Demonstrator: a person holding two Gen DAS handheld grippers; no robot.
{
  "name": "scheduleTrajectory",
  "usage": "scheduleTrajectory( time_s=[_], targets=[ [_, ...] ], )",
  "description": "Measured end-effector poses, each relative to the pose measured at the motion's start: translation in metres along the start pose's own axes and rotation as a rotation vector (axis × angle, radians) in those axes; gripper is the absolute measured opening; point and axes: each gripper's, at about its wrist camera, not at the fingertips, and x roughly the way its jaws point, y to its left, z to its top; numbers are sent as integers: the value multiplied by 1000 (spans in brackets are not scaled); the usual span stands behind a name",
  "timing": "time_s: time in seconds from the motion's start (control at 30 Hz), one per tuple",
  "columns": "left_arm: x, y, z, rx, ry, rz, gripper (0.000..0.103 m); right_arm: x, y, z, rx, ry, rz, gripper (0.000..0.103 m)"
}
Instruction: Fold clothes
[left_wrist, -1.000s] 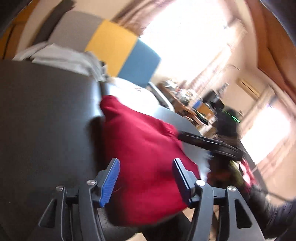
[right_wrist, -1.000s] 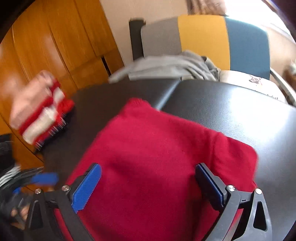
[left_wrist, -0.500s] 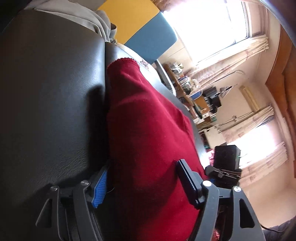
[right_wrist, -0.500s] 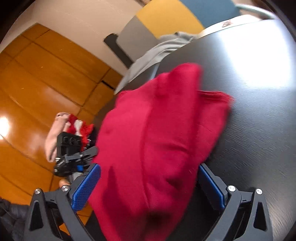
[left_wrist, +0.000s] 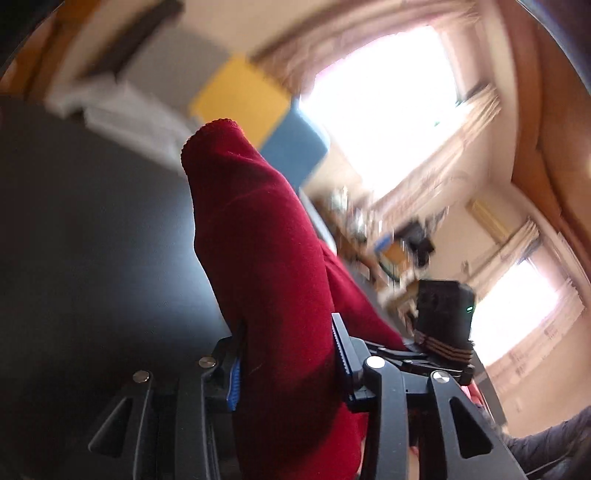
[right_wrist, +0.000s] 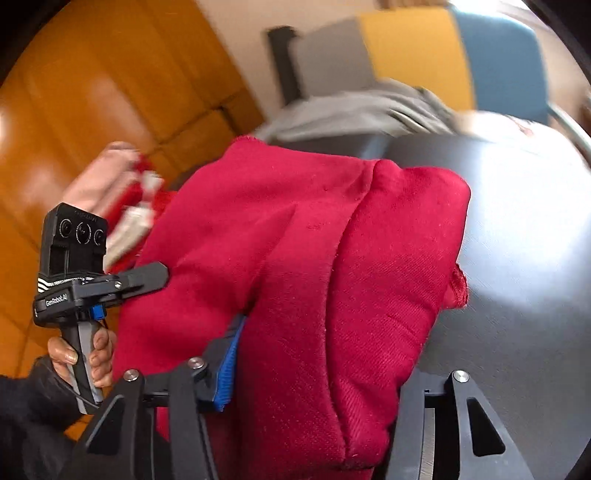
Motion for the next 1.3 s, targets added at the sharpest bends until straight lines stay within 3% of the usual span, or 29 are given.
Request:
scheduleTrajectory(
  time_s=[0.2, 0.3, 0.4, 0.47, 0.53, 0.63, 0.67, 0.77, 0.83, 0.93, 1.03, 1.17, 1.3],
  targets=[
    [-170, -21, 70, 64, -364, 162, 39, 24, 128, 117, -237, -130, 261, 53],
    [-250, -26, 102, 49, -538, 263, 39, 57, 201, 186, -319, -142, 398, 53],
    [-298, -17, 129, -10, -627, 403, 39, 96, 274, 247, -394, -126, 494, 53],
    [-300, 15, 132, -104, -596, 494, 39, 128, 319, 276, -447, -85, 504, 53],
    [-303, 46, 135, -197, -563, 584, 38, 173, 349, 292, -490, 21, 464, 55],
    [-305, 93, 132, -323, -527, 687, 38, 251, 362, 292, -472, 199, 332, 59],
    [-308, 106, 124, -363, -541, 684, 41, 272, 361, 286, -467, 243, 308, 70],
    [-323, 109, 110, -375, -610, 654, 45, 289, 348, 282, -392, 215, 392, 79],
    [-322, 99, 109, -342, -608, 692, 46, 281, 345, 281, -362, 189, 452, 83],
    [-316, 83, 108, -304, -593, 739, 47, 264, 349, 278, -403, 165, 448, 85],
    [-325, 73, 106, -284, -601, 775, 48, 244, 356, 273, -450, 102, 433, 86],
    [-352, 47, 99, -224, -673, 905, 49, 214, 364, 272, -541, -41, 333, 89],
    [-351, 15, 121, -54, -720, 881, 52, 175, 376, 258, -702, -237, 350, 89]
  ],
)
